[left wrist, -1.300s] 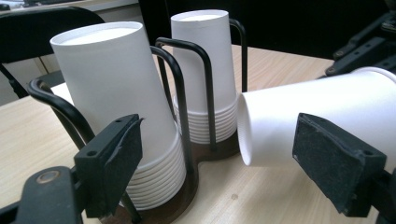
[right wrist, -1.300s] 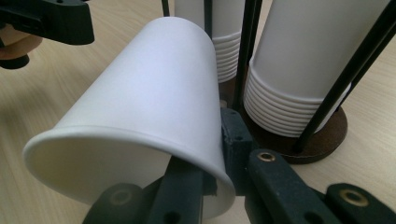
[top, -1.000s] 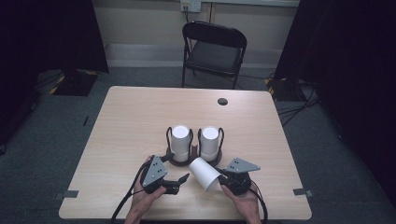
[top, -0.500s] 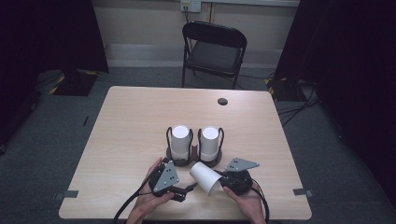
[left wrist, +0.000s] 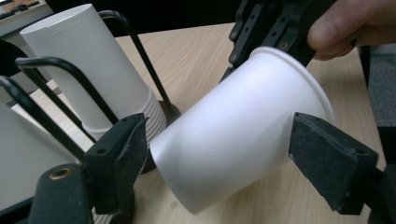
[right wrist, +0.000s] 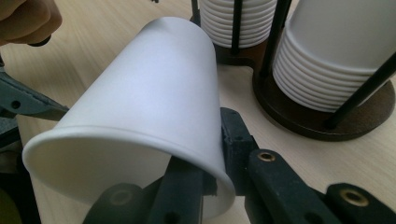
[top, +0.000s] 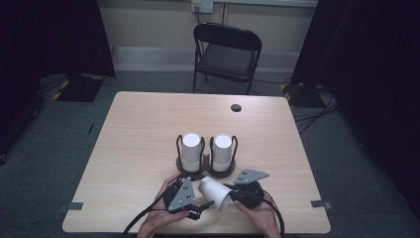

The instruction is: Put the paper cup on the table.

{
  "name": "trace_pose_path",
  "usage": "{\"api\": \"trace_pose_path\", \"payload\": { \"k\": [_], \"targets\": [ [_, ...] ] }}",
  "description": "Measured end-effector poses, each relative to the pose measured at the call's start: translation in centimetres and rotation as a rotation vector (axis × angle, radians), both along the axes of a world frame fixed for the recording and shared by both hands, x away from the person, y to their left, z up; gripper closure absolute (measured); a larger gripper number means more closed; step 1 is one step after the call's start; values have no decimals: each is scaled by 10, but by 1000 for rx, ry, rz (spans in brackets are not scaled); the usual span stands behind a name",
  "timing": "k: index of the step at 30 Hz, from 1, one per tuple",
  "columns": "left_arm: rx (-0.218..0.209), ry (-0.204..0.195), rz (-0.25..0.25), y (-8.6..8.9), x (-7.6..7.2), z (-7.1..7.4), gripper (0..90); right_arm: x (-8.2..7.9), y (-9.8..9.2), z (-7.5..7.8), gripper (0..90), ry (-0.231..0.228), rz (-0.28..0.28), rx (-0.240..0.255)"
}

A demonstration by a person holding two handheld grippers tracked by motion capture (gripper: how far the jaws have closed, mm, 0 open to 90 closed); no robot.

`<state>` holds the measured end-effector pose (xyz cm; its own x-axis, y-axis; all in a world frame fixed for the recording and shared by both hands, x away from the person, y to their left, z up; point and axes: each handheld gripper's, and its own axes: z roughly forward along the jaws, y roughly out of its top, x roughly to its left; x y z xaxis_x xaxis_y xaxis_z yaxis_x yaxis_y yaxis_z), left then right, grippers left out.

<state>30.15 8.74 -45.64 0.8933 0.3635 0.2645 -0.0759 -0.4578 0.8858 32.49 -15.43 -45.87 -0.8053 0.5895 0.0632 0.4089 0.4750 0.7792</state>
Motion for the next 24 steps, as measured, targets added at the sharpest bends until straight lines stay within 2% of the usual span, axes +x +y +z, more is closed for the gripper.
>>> {"api": "trace_pose_path", "payload": {
  "k": [3,6,7,9,14,17,20,24],
  "targets": [
    [36,-15,-27,-3,0,0,192,0,0,1,867,-2,14,0],
    [23,-13,-33,-3,0,0,176,-1,0,0,867,-1,18,0],
    [30,-2,-65,-3,0,-4,176,-2,0,0,867,-3,25,3],
    [43,-8,-63,-4,0,-6,149,-2,1,1,867,-6,30,-1],
    [49,-20,-81,-6,-1,-7,151,-2,0,-2,867,3,29,1],
    [62,-38,-78,-8,-2,-9,151,-1,0,-2,867,2,26,-5],
    [65,-38,-77,-8,-3,-9,151,-1,0,-2,867,3,28,-7],
    [97,-62,-75,-9,-3,-11,148,-1,-1,-2,867,5,29,-12]
  ]
}}
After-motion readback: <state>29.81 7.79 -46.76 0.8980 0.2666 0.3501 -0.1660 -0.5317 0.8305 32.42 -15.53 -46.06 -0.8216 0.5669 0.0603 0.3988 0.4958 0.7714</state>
